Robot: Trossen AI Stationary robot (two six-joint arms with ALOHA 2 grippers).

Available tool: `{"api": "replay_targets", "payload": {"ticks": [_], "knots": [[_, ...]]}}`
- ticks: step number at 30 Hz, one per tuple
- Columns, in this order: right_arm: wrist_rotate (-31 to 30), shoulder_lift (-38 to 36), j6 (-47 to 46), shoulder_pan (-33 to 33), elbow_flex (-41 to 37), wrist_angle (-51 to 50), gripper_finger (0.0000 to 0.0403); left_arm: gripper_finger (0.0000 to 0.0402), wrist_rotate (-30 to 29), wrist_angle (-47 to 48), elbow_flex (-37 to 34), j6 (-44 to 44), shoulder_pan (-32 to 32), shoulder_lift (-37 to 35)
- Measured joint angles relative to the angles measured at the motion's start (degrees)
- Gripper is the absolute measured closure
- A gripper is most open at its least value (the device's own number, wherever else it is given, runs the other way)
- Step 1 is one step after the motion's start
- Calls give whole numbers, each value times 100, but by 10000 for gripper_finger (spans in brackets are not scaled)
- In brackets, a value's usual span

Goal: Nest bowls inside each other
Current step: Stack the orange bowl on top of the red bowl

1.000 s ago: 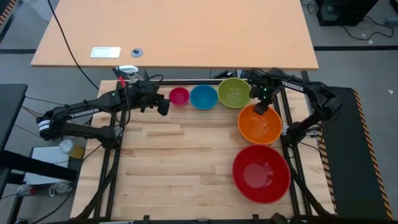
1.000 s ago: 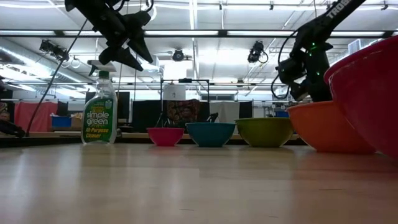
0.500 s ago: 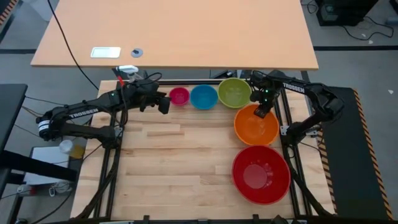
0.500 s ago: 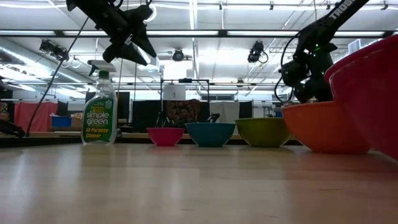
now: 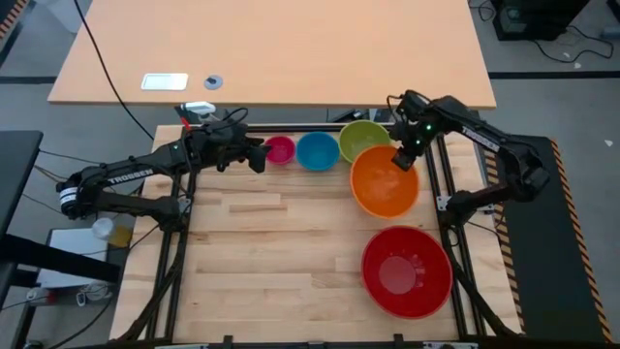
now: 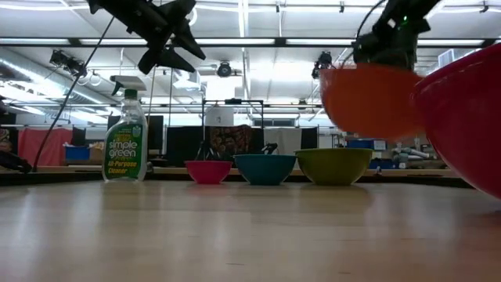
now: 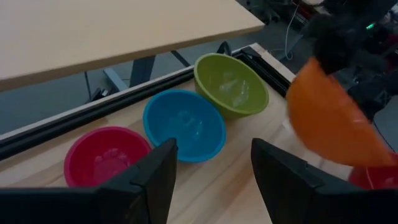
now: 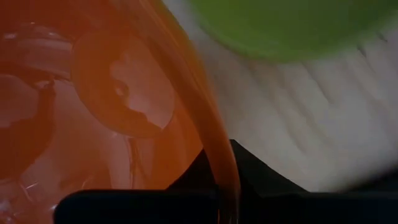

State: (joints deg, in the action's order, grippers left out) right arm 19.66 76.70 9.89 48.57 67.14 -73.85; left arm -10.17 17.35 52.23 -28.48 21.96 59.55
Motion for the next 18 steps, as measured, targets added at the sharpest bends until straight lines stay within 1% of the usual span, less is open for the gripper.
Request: {"api": "replay_targets", "payload": {"ticks": [3,5,9,12,16,18], "knots": [[594,-254,185,-365,147,-223,381,193,0,1,0,-70,0,0],[727,-453,246,-753,154,-359,381,193,0,1,0,-71,0,0],[604,-741,213,-1764,148,-711,378,193,0,4,0,-91,0,0],[466,-888,-201,-2605,148,-808,376,193,0,6,0,-91,0,0],[333,-869,-759,-3602,148,-798,375,193,0,6,0,-89,0,0],[103,-796,-999,-4047,131,-789,375,193,0,7,0,-84,0,0]]}}
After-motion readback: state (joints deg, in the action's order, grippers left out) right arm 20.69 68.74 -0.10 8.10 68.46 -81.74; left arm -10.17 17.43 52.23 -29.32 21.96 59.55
